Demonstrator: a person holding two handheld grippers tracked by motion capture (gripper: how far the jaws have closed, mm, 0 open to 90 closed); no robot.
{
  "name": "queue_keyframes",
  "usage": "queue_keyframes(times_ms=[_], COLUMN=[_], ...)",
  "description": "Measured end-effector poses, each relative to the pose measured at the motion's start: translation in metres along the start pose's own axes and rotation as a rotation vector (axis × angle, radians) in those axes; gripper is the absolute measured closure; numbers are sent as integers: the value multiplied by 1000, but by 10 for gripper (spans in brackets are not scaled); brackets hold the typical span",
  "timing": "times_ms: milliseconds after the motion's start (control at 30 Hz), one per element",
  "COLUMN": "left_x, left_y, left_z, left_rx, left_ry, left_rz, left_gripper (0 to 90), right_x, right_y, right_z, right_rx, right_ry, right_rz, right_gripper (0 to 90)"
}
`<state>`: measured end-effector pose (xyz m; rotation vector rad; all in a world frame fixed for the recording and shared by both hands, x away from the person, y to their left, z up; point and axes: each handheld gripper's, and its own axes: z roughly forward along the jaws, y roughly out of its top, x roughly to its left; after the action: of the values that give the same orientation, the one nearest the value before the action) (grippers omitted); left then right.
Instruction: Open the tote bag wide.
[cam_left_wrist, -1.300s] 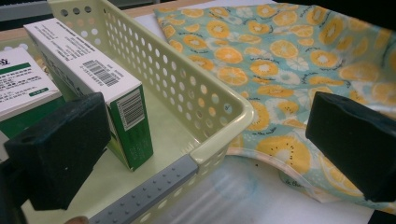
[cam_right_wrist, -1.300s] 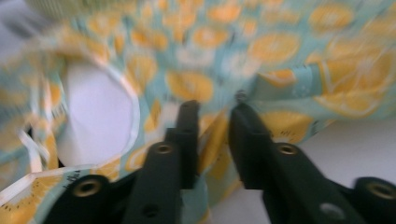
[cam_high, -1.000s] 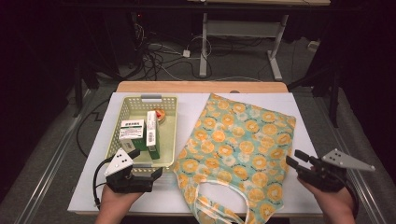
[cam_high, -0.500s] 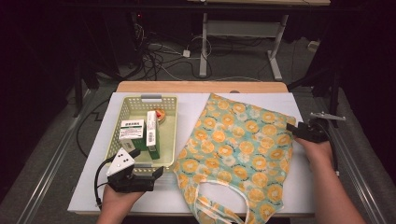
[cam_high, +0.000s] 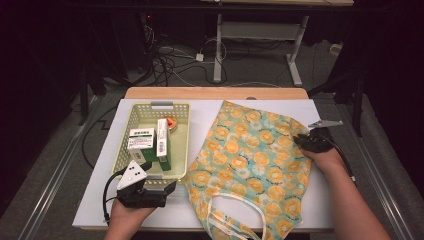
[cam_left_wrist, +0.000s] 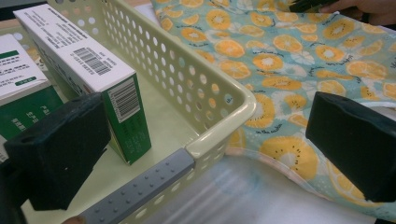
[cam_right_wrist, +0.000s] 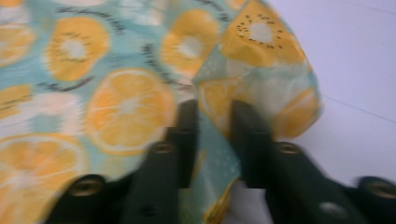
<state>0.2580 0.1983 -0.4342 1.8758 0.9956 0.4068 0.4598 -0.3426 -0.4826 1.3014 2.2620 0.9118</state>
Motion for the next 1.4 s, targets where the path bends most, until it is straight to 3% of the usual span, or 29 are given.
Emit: queue_keyframes(times_ms=[33, 200, 233, 300, 367, 600, 867, 1000, 1033, 1133, 1267, 1300, 1333, 1400], left_x=[-1, -2, -2, -2, -3, -3, -3, -1, -1, 1, 3, 3, 3, 4], left_y=[0, 1, 1, 1, 1, 3, 9, 11, 11, 9, 8, 7, 6, 5], left_z=[0, -1, -1, -1, -2, -2, -1, -3, -3, -3, -4, -3, -3, -2], left_rx=[-2, -5, -6, -5, -8, -11, -19, -32, -34, -32, -37, -36, -36, -41], left_ry=[-1, -5, -6, -5, -6, -4, -8, -9, -11, -15, -15, -14, -15, -25], left_rz=[1, 3, 2, 4, 8, 4, 20, 16, 17, 18, 14, 19, 17, 9], left_gripper=[0, 0, 0, 0, 0, 0, 0, 0, 0, 0, 0, 0, 0, 0], right_x=[5, 8, 7, 5, -2, -20, -51, -69, -77, -82, -72, -62, -62, -47], right_y=[1, 1, 1, 1, 0, 8, 26, 28, 26, 22, 18, 16, 16, 12], right_z=[2, 1, -2, -4, -13, -27, -18, -14, -15, -17, -33, -49, -49, -66], right_rx=[-4, -5, -3, -9, -43, -118, -139, -134, -133, -131, -156, -173, -173, -202], right_ry=[20, 6, -28, -41, -63, -132, -200, -268, -274, -244, -250, -243, -243, -209], right_rz=[-11, -9, -16, -12, 27, 82, 150, 197, 220, 250, 222, 198, 198, 170], right_gripper=[898, 900, 900, 900, 900, 900, 900, 900, 900, 894, 594, 560, 560, 555])
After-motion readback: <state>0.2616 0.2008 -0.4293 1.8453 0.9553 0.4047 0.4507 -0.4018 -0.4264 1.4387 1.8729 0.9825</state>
